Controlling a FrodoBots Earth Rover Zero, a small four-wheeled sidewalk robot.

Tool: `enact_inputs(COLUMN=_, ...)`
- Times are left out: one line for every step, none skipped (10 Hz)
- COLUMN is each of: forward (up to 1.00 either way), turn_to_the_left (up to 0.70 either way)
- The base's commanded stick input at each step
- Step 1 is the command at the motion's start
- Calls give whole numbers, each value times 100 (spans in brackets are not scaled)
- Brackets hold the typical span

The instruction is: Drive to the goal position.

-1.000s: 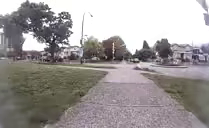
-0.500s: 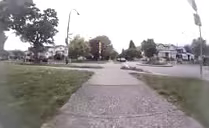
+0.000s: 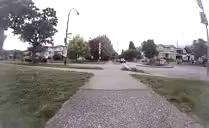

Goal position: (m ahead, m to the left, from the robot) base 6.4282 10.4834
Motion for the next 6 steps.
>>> enact_inputs(forward=70, turn_to_the_left=0)
enact_inputs(forward=70, turn_to_the_left=0)
enact_inputs(forward=70, turn_to_the_left=0)
enact_inputs(forward=70, turn_to_the_left=0)
enact_inputs(forward=70, turn_to_the_left=0)
enact_inputs(forward=70, turn_to_the_left=0)
